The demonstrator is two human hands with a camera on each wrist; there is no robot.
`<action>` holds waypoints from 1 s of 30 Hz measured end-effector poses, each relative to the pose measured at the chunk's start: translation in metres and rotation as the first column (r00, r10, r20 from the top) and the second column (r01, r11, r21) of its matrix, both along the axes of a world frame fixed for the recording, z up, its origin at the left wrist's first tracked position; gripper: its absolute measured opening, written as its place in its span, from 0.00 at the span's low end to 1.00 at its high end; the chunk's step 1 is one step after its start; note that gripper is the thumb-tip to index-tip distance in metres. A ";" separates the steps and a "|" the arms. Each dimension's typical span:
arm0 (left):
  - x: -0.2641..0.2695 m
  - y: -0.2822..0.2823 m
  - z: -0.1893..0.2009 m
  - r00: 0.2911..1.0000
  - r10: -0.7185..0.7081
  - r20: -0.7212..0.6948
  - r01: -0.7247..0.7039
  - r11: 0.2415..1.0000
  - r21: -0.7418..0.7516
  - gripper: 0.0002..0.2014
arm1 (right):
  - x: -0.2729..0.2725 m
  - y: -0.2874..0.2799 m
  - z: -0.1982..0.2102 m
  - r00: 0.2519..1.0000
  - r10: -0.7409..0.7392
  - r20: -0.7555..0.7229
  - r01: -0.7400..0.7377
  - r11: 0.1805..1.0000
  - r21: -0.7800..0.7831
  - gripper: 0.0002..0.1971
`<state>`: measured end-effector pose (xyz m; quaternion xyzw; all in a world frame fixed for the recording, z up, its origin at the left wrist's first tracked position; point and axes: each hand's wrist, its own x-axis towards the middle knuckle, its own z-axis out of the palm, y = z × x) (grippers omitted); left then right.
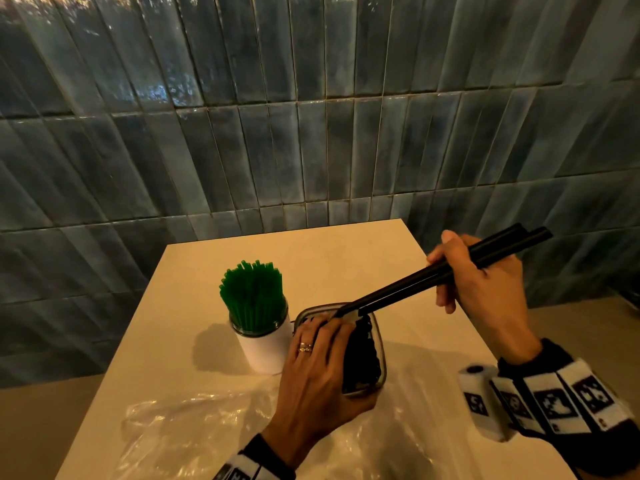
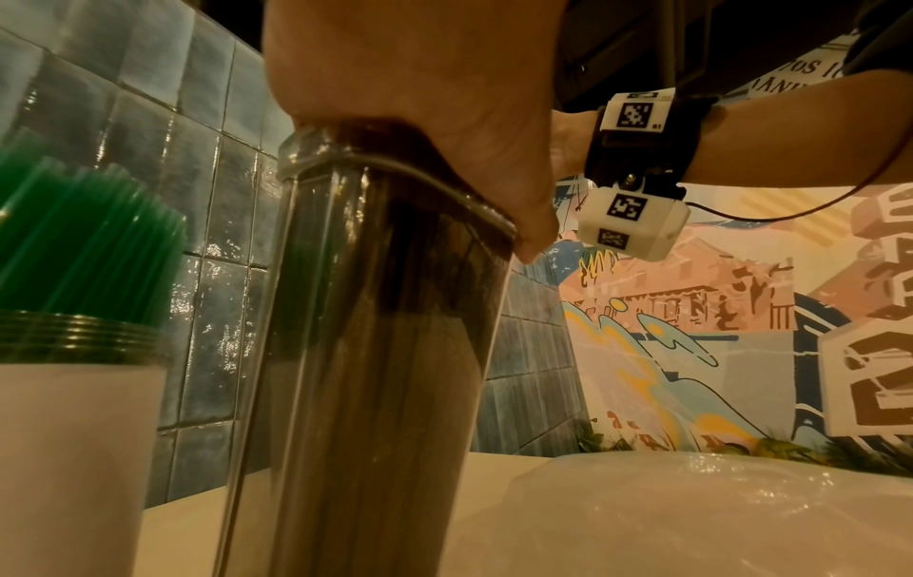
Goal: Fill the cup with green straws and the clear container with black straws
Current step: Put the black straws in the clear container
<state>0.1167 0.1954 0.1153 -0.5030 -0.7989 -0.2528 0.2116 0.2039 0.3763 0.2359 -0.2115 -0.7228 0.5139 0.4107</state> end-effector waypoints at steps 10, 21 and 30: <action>-0.002 0.000 -0.001 0.999 0.047 -0.004 -0.047 0.999 -0.010 0.43 | 0.004 0.000 0.007 0.994 0.018 -0.106 -0.023 0.999 -0.047 0.19; -0.001 0.001 -0.001 0.996 0.083 0.017 -0.082 0.996 -0.046 0.44 | -0.007 -0.022 -0.009 0.994 0.104 -0.014 -0.100 0.979 0.176 0.19; 0.002 0.005 0.005 0.999 0.053 0.000 -0.053 0.998 -0.014 0.43 | -0.028 -0.031 -0.029 0.876 0.208 0.436 -0.396 0.825 0.403 0.16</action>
